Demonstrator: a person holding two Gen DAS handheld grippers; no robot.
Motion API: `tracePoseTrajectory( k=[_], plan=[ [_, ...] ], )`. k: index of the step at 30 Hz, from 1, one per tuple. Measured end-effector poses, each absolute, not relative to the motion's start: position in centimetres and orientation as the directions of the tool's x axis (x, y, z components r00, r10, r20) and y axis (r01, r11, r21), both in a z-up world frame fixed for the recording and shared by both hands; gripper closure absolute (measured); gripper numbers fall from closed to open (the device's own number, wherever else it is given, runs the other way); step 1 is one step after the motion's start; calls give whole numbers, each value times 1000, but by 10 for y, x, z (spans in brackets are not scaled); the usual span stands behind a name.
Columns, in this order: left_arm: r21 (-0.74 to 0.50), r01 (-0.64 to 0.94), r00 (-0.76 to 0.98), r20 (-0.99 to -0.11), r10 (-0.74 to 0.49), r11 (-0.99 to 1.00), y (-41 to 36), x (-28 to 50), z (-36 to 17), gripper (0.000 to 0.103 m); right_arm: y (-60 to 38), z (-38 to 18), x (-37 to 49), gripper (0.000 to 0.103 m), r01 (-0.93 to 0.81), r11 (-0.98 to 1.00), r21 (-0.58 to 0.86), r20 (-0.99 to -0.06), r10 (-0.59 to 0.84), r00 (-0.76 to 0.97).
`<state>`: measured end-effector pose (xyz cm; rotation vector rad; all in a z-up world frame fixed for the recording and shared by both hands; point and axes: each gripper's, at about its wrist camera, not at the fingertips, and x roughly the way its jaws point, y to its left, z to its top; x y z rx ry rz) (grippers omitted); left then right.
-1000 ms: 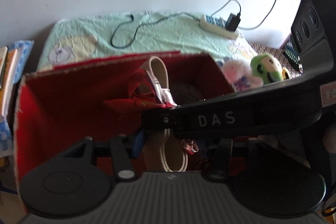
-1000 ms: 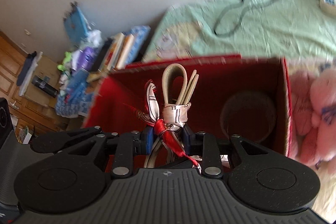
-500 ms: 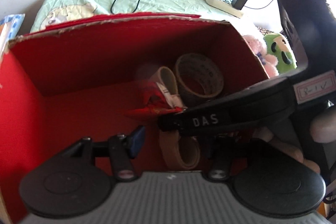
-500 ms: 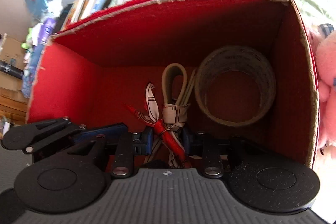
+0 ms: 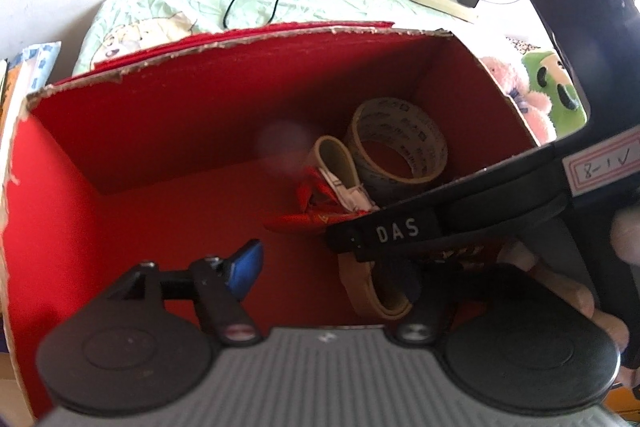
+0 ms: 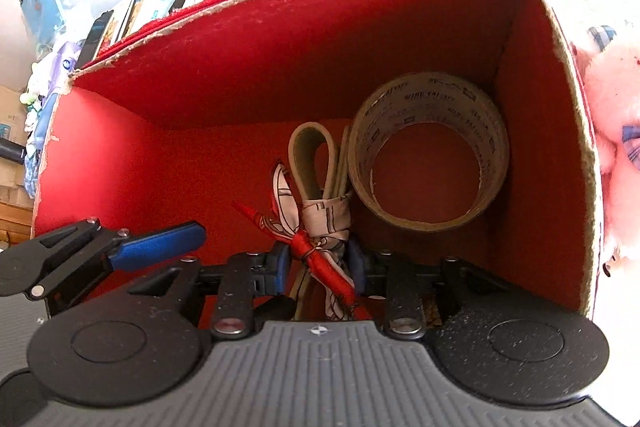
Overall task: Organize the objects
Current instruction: 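Carry the sandal over the red box and lower it inside with the right tool, then open the right tool to release the sandal and withdraw it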
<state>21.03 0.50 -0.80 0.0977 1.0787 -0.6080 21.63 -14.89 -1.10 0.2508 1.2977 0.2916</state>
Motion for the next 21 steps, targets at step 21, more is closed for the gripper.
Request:
tracePoseTrajectory(
  k=[21],
  plan=[
    [-151, 490, 351, -867, -353, 858, 3, 214, -12, 20, -155, -6, 207, 74, -62, 938, 342, -892, 345, 293]
  ],
)
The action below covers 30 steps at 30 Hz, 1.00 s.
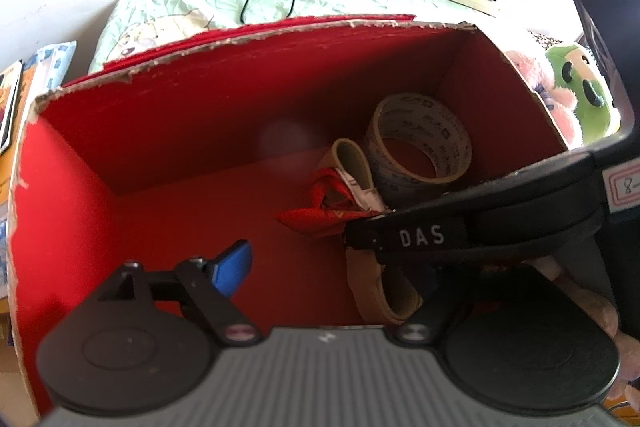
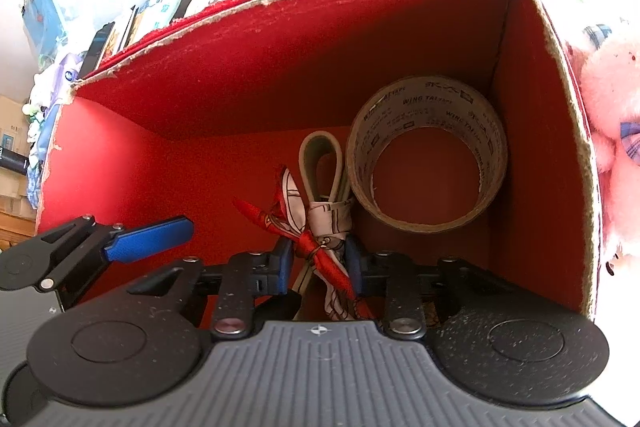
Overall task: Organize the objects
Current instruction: 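Open the right tool to release the sandal and withdraw it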
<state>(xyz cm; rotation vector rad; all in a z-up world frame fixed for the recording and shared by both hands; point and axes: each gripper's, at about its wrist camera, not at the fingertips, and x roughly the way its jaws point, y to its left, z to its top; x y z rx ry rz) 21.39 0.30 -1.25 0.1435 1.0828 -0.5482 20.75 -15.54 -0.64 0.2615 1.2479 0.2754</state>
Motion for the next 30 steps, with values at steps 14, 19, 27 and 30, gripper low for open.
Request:
tracePoseTrajectory(
  k=[14, 19, 27, 30],
  plan=[
    [-83, 491, 392, -868, -305, 867, -2, 210, -13, 19, -153, -7, 210, 73, -68, 938, 341, -888, 345, 303],
    [-32, 492, 424, -864, -271, 870, -7, 207, -14, 18, -151, -7, 211, 73, -68, 938, 341, -887, 344, 309],
    [13, 480, 458, -857, -237, 877, -9, 203, -14, 18, -148, -2, 208, 72, -77, 943, 322, -878, 328, 349],
    [36, 479, 472, -853, -223, 877, -11, 202, -14, 18, -146, 1, 206, 72, -66, 951, 303, -877, 306, 372]
  ],
)
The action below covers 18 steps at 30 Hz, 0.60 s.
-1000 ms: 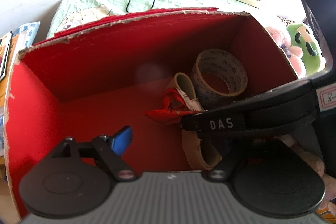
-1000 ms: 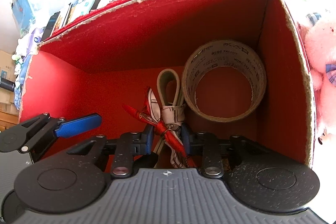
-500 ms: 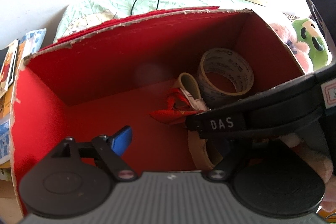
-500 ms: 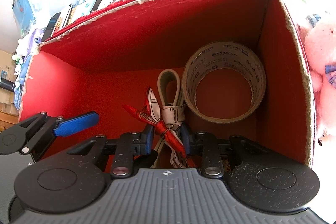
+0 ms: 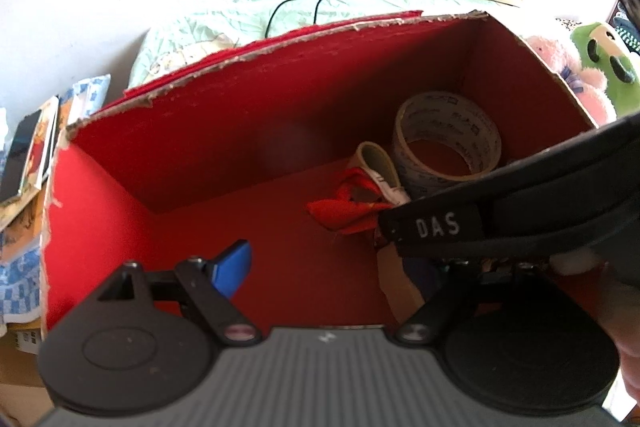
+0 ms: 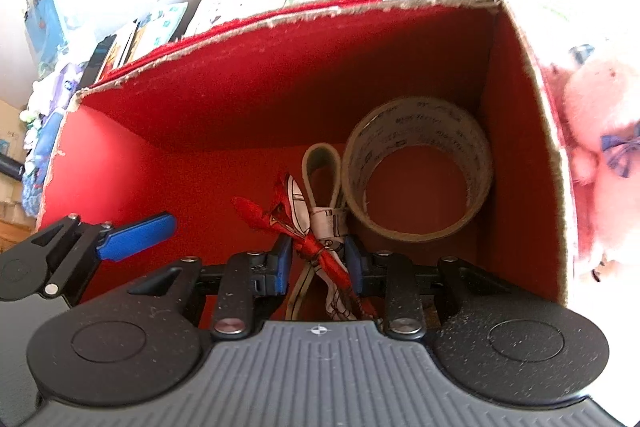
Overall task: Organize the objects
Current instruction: 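Open the right tool to release the sandal and withdraw it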
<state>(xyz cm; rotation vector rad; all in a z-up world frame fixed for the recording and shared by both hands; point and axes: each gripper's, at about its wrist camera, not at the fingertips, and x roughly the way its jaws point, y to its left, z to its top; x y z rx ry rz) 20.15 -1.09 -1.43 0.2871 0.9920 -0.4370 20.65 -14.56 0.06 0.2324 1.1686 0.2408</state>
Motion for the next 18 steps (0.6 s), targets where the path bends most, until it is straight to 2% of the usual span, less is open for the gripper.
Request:
tracePoseTrajectory(
  k=[12, 18],
  plan=[
    [23, 449, 484, -847, -221, 893, -4, 198, 0, 17, -166, 31, 180, 73, -34, 936, 350, -817, 323, 477],
    [79, 416, 539, -824, -176, 906, -2, 181, 19, 15, -180, 47, 165, 73, -25, 918, 395, -767, 345, 541]
  ],
)
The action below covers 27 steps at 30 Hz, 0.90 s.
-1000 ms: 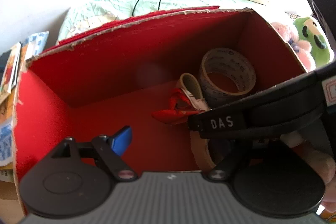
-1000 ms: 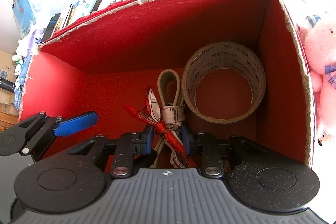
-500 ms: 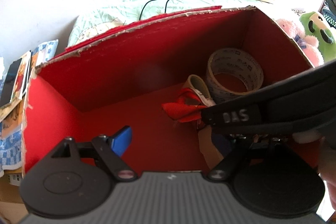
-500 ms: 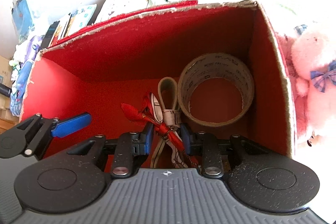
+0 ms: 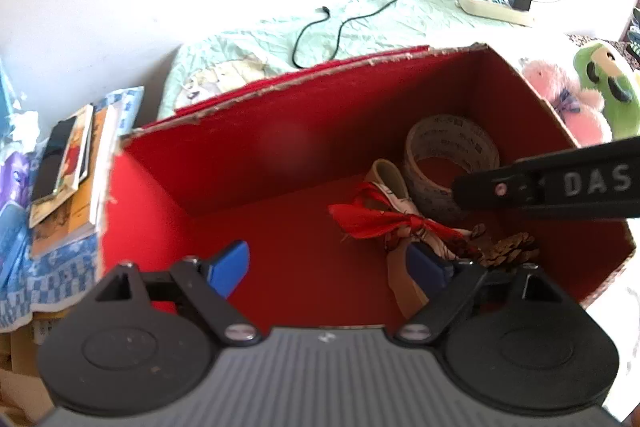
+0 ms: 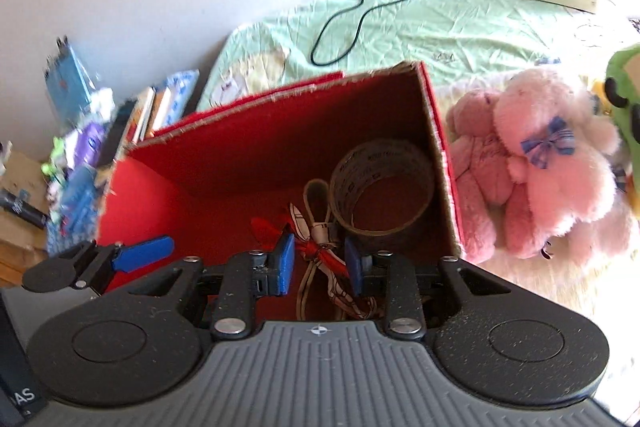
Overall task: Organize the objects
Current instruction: 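Open the right tool to release the sandal and withdraw it, then move the right tool down to the orange wooden gourd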
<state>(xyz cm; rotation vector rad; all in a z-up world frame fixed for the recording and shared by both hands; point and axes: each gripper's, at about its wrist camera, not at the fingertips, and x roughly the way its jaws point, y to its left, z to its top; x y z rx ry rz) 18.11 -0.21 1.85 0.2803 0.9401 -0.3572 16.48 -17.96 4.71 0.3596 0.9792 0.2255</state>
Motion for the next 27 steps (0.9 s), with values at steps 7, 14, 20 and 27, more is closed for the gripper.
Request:
tracePoseTrajectory(
  k=[7, 14, 20, 27],
  plan=[
    [91, 362, 564, -814, -140, 928, 1, 167, 34, 15, -185, 57, 145, 73, -51, 908, 416, -713, 361, 601],
    [115, 303, 583, -808, -88, 946, 2, 150, 45, 13, -197, 64, 125, 72, -93, 900, 425, -661, 380, 647],
    [131, 247, 590, -807, -42, 960, -1, 130, 52, 12, -209, 71, 106, 66, -135, 892, 432, -613, 400, 682],
    [141, 190, 598, -802, -1, 972, -7, 105, 59, 11, -219, 75, 90, 59, -192, 888, 417, -599, 428, 677]
  ],
)
